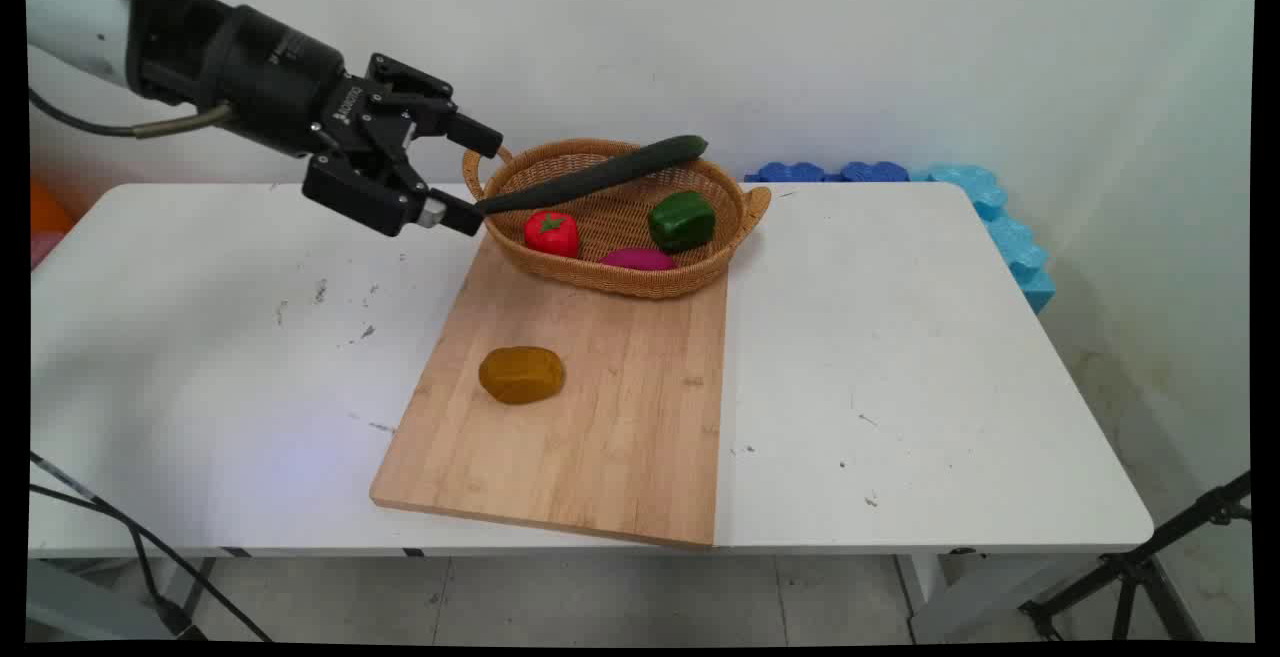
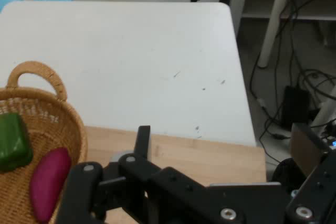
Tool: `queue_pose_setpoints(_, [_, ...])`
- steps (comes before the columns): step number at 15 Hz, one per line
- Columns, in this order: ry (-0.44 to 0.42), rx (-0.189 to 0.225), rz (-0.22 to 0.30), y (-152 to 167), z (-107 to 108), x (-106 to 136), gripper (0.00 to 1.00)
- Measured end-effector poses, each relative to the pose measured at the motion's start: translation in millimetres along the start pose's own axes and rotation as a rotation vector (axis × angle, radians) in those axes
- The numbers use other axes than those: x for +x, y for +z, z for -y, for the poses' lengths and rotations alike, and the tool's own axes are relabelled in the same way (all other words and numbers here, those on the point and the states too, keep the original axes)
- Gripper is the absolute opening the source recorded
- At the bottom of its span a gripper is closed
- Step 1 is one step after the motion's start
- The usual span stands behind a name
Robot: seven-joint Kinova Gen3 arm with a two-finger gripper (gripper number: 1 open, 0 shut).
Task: Pick up the potato from the cutting board
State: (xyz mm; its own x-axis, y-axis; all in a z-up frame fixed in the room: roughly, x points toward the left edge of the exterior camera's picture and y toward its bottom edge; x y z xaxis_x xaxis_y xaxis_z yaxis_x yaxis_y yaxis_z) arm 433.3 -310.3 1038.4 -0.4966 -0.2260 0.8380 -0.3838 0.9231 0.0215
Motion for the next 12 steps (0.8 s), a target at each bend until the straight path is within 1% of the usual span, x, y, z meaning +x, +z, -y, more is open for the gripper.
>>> queue_pose_setpoints(1, [-0.004, 0.009, 0.009, 2, 1, 0, 1.0])
queue_pose_setpoints(2, [-0.01, 0.028, 0.034, 4, 3, 0, 1.0])
queue_pose_setpoints(5, [-0.042, 0.086, 0.117, 18, 11, -6, 1.0])
queue_pose_setpoints(8, [-0.088, 0.134, 0.215, 39, 15, -21, 1.0])
queue_pose_setpoints(11, [-0.115, 0.153, 0.331, 62, 15, -44, 1.0])
queue_pose_setpoints(12, [-0.117, 0.146, 0.366, 73, 18, -49, 1.0])
